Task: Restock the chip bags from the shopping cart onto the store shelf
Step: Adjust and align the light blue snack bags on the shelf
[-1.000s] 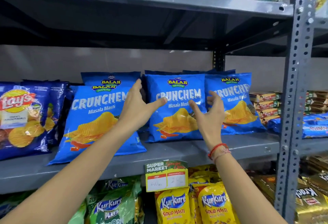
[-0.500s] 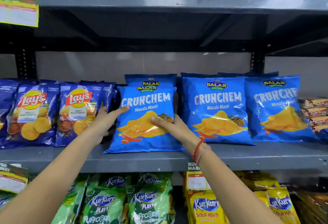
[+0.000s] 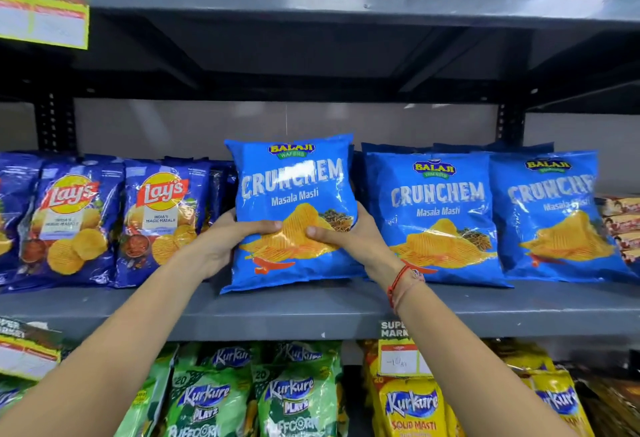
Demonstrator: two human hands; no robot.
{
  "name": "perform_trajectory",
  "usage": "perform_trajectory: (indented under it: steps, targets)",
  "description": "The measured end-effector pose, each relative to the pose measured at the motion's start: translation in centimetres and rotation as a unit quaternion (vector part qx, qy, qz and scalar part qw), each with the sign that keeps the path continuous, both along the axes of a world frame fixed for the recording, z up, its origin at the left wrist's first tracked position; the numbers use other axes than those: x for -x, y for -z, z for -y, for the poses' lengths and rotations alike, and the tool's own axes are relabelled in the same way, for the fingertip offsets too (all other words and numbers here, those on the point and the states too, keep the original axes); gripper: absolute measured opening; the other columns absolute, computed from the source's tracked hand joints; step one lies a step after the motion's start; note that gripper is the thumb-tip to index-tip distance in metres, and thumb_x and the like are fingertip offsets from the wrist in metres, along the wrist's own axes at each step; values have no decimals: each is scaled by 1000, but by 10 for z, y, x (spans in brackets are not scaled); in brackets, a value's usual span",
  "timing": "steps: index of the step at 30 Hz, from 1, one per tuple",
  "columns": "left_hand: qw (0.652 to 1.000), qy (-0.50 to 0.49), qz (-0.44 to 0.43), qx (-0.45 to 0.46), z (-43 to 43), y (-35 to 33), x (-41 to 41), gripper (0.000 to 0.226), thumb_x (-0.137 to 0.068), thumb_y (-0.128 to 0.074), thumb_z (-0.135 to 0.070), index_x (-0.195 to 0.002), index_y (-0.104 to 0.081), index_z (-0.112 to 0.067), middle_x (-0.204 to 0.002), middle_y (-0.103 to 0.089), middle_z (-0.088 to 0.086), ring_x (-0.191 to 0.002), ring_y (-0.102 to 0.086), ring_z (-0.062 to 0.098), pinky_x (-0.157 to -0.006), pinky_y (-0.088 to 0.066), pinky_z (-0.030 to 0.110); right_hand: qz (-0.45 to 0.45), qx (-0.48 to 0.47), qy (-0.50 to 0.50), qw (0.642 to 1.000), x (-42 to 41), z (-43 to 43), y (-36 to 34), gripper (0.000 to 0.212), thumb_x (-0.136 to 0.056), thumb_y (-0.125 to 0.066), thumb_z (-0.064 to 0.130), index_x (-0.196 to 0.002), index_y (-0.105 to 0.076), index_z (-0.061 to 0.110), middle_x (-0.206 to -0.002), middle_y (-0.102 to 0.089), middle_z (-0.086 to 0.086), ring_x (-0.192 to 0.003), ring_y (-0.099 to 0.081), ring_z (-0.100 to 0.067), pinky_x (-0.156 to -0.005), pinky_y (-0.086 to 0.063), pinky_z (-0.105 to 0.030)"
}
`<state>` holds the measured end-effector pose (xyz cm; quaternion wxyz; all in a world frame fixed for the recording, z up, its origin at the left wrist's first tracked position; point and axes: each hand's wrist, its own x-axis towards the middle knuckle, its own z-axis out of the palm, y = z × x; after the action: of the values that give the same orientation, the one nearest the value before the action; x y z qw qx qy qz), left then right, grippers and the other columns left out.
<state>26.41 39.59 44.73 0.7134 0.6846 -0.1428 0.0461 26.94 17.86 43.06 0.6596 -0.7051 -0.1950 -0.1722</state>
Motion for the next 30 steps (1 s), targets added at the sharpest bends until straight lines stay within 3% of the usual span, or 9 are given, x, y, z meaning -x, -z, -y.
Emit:
perform_trajectory:
  steps: [3, 6, 9, 13, 17, 23, 30]
  targets:
    - [999, -6, 51, 1, 5, -9, -9, 81, -44, -83, -16, -121, -55, -14, -110, -70, 4, -93, -69, 18, -68, -57, 28, 12, -2, 24, 1000, -7, 2, -4, 77, -58, -90, 18, -124, -51, 21, -120, -66, 1, -109, -64, -15, -91, -55, -31]
    - [998, -1, 66, -12, 8, -7, -20, 87, -46, -83, -12, -127, -49, -13, -118, -66, 6, -102, -65, 21, -80, -54, 35, 0, 8, 45, 999, -12, 4, -2, 88, -55, -91, 19, -131, -46, 18, -126, -62, -1, -116, -60, -20, -100, -51, -41]
    - [998, 0, 60, -29, 9, 4, -31, 93, -47, -84, -10, -131, -44, -12, -125, -63, 9, -107, -63, 24, -91, -51, 43, -3, 32, 72, 997, -16, 6, 5, 96, -54, -91, 20, -136, -41, 19, -126, -60, 4, -119, -56, -19, -102, -48, -37]
    - [999, -16, 41, -20, 6, 12, -40, 105, -38, -92, -18, -131, -44, -15, -122, -64, 7, -102, -65, 23, -80, -55, 38, -4, 63, 100, 993, -16, 5, 10, 103, -56, -90, 31, -141, -33, 25, -119, -56, 10, -118, -53, -15, -92, -42, -24]
    - [998, -21, 38, -36, 4, 11, -41, 130, -12, -94, -42, -129, -43, -17, -114, -66, 1, -94, -68, 17, -70, -56, 32, -6, 92, 119, 989, -15, 4, 12, 106, -58, -88, 38, -144, -28, 25, -137, -54, 2, -134, -40, -24, -111, -36, -38]
    - [995, -48, 57, -64, 2, 13, -40, 138, -12, -91, -50, -135, -35, -20, -109, -63, -5, -94, -65, 11, -63, -56, 23, -8, 120, 144, 982, -12, 0, 11, 111, -61, -86, 39, -148, -20, 20, -143, -49, -3, -136, -38, -28, -113, -36, -43]
    - [993, -58, 70, -69, 2, 14, -40, 146, -9, -90, -53, -139, -30, -21, -117, -59, 0, -105, -61, 18, -77, -54, 32, 18, 138, 164, 977, -3, -2, 10, 117, -65, -84, 40, -152, -10, 13, -154, -34, -9, -143, -28, -29, -116, -29, -42]
